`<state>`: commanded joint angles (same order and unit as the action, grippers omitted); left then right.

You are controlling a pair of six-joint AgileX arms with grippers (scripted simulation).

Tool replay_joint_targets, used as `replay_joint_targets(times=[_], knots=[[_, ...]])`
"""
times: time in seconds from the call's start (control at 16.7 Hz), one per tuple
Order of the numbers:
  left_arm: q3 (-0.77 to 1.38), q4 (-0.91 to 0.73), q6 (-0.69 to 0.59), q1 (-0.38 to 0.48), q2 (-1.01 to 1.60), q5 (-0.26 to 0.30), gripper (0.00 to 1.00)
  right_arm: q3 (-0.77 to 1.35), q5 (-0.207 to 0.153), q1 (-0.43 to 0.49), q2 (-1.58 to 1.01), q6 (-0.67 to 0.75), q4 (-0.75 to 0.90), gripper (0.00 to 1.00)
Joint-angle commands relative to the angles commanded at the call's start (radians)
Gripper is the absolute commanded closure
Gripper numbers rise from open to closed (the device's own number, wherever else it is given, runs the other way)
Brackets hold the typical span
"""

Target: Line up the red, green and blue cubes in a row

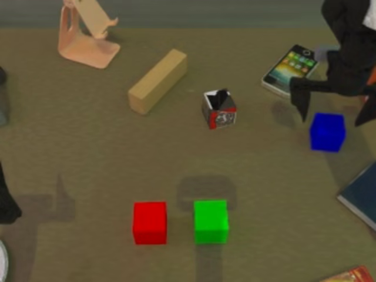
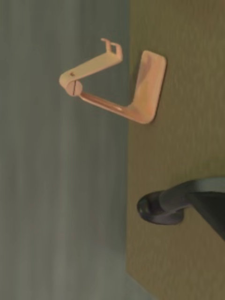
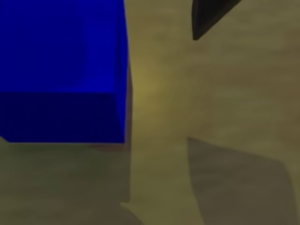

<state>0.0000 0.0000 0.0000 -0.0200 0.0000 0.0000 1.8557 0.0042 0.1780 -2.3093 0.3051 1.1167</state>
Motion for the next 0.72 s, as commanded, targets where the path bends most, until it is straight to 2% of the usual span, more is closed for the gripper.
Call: replay_joint_targets(times=[0.24, 0.54, 0.72], knots=[[0.0, 0.0, 0.0, 0.0, 0.0, 0.0, 0.0, -0.092, 0.0, 0.002, -0.044, 0.003, -0.138, 0.0], [0.0, 0.0, 0.0, 0.0, 0.0, 0.0, 0.0, -0.105, 0.001, 0.003, -0.051, 0.004, -0.156, 0.0], [0.0, 0.0, 0.0, 0.0, 0.0, 0.0, 0.0, -0.105, 0.001, 0.003, -0.051, 0.004, -0.156, 0.23]])
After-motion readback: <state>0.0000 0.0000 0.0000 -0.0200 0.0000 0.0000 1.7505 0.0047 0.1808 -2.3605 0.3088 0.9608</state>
